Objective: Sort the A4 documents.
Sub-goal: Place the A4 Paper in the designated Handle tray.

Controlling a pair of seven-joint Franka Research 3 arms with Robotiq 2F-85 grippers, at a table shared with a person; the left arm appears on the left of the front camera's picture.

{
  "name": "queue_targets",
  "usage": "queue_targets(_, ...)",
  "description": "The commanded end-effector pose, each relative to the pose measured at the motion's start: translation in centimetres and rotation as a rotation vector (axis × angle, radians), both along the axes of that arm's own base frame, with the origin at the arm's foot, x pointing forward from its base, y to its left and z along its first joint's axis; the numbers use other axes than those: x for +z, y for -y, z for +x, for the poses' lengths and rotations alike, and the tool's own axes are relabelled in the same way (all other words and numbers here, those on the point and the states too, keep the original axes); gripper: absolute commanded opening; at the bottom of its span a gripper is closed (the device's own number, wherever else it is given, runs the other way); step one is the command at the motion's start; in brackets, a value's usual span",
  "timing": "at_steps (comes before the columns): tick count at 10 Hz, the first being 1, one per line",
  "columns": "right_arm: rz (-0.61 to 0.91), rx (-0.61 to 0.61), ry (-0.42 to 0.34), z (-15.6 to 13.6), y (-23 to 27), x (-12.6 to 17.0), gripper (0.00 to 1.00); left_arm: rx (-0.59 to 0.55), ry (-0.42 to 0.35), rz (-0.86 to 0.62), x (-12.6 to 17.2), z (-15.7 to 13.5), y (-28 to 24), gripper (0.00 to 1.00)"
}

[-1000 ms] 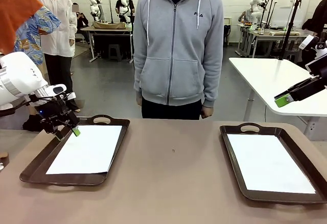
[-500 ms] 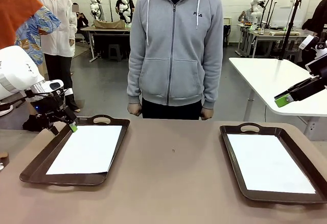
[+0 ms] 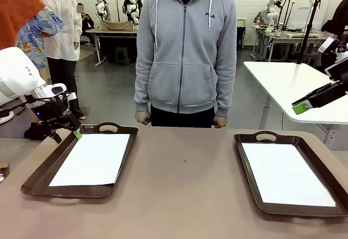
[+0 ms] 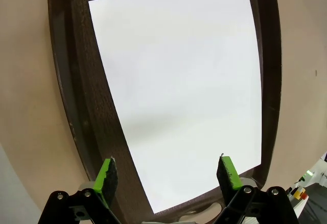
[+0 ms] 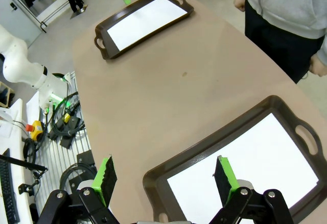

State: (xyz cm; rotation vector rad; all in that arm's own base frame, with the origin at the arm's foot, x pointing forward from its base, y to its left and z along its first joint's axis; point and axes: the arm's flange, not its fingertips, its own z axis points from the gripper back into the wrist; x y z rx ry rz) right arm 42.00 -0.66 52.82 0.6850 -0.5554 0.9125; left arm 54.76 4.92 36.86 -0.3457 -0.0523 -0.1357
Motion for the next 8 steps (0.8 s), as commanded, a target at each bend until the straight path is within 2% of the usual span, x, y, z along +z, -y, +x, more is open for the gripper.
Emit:
queue_targets(1, 0.004, 0.004, 0.001, -0.03, -0.09, 0.02, 1.00, -0.007, -0.005, 0.002, -0.05, 0.17, -0.07, 1.00)
queue_targets(8, 0.004, 0.004, 0.001, -0.03, -0.09, 0.02, 1.00, -0.007, -0.005, 0.002, -0.05, 0.17, -0.07, 1.00)
